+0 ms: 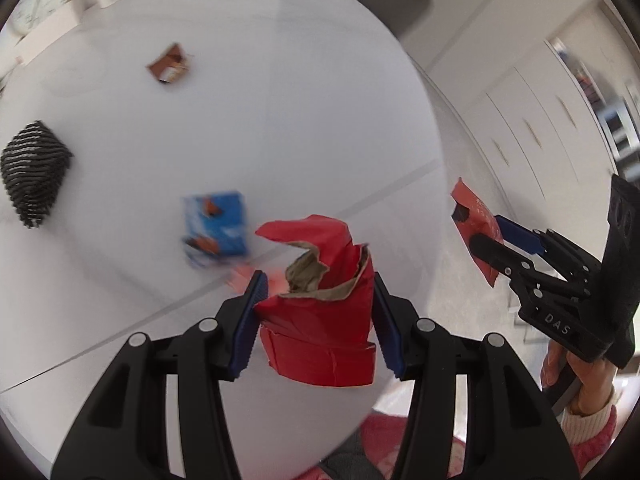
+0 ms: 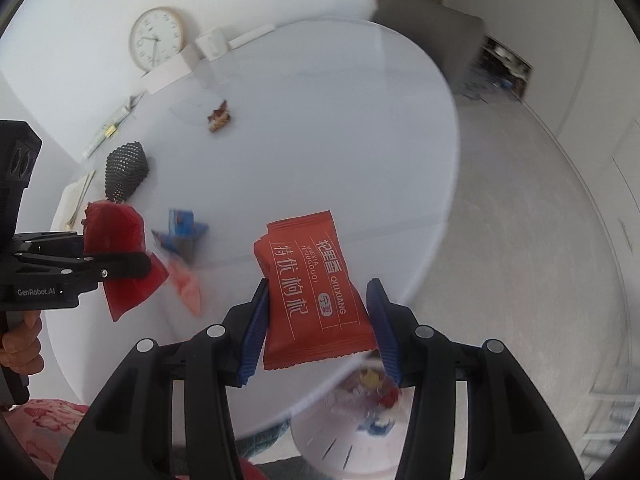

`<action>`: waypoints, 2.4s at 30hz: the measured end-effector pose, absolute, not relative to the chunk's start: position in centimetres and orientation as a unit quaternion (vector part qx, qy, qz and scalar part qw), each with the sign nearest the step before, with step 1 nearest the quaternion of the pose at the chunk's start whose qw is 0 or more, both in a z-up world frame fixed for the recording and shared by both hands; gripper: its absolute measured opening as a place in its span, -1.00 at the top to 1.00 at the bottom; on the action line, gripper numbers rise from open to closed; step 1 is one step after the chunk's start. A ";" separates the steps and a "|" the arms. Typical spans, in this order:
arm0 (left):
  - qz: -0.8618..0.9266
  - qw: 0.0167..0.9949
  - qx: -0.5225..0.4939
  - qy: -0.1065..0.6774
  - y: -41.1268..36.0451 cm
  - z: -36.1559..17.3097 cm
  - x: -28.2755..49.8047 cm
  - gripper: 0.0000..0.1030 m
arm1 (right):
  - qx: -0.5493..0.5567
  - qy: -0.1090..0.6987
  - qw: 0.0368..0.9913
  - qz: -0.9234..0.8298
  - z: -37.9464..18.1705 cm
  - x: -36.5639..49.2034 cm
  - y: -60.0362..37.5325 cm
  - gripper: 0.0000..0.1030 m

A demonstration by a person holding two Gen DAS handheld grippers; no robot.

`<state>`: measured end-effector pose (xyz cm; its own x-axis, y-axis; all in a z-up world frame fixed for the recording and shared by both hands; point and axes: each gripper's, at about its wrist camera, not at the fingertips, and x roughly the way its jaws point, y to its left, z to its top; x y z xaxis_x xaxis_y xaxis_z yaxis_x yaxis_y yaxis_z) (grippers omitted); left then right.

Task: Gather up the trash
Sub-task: 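Carry both items over the bin and open the left gripper, then lower the orange packet into the bin and open the right gripper, then move both open grippers back over the table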

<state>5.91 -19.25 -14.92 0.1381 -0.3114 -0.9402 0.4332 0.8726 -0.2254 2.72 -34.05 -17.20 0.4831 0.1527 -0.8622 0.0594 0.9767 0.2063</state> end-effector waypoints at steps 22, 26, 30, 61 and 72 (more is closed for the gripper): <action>-0.364 0.631 0.173 0.663 -31.3 -21.9 -7.4 -0.22 | 0.191 0.528 0.821 -0.103 -20.0 -15.0 -39.5 0.05; -0.362 0.633 0.170 0.663 -31.2 -22.0 -7.8 -0.25 | 0.190 0.530 0.821 -0.096 -20.2 -15.8 -39.3 0.05; -0.352 0.654 0.159 0.650 -30.4 -20.8 -7.7 -0.44 | 0.188 0.533 0.820 -0.088 -20.3 -16.3 -39.2 0.05; -0.251 0.778 0.084 0.570 -19.2 -13.6 -1.2 -0.85 | 0.156 0.508 0.844 -0.068 -17.2 -12.1 -35.0 -0.95; -0.160 0.807 0.012 0.569 -9.9 -12.8 2.8 -0.85 | 0.169 0.496 0.851 -0.041 -15.8 -6.4 -31.4 -0.95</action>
